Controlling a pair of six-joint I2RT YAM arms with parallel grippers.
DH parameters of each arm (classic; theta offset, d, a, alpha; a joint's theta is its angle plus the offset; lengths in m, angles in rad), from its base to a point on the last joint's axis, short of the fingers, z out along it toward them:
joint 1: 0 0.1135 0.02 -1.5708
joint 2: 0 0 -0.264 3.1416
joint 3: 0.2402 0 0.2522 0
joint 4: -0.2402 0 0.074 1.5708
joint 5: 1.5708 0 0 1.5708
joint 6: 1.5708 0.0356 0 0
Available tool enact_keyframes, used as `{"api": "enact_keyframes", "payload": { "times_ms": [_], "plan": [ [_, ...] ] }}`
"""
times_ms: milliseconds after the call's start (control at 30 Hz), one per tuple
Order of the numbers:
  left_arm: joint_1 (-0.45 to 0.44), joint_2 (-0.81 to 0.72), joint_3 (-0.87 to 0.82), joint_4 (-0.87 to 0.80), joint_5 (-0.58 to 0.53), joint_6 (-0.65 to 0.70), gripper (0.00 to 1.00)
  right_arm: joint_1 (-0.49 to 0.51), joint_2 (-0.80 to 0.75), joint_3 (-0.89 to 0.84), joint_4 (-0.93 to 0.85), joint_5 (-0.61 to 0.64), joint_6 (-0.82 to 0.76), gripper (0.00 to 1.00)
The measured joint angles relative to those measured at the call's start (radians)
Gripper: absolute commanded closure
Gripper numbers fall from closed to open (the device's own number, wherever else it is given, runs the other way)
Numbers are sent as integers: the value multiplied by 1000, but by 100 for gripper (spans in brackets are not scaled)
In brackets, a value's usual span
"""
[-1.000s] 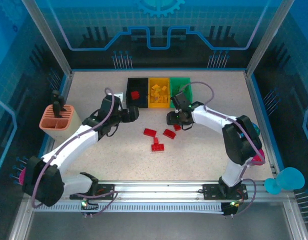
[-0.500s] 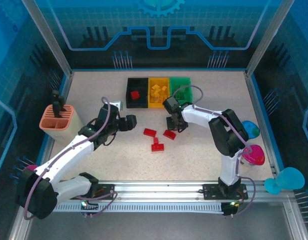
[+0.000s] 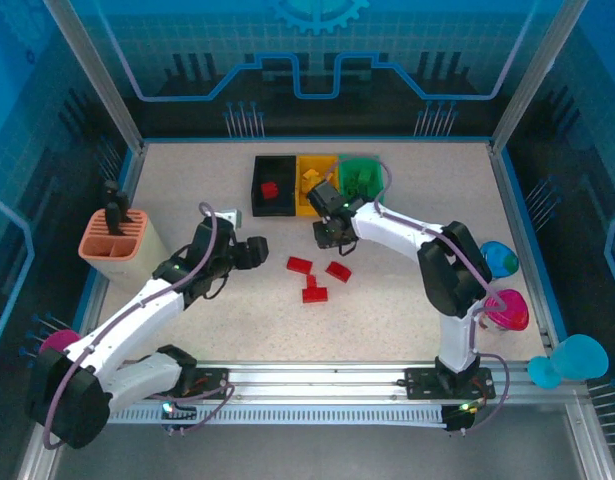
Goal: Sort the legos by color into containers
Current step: Pick up the lego from the center of the table, then place the lego in the container.
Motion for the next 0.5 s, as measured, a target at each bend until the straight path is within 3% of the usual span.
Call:
{"api": "enact_keyframes", "payload": {
  "times_ms": [167, 500],
  "plan": [
    [-9, 12, -53, 26, 2, -24, 24, 2, 24, 176, 6, -51, -7, 70],
    [-26, 48, -78, 58, 5, -48, 25, 2, 226, 420, 34, -142, -1, 70]
  ]
}}
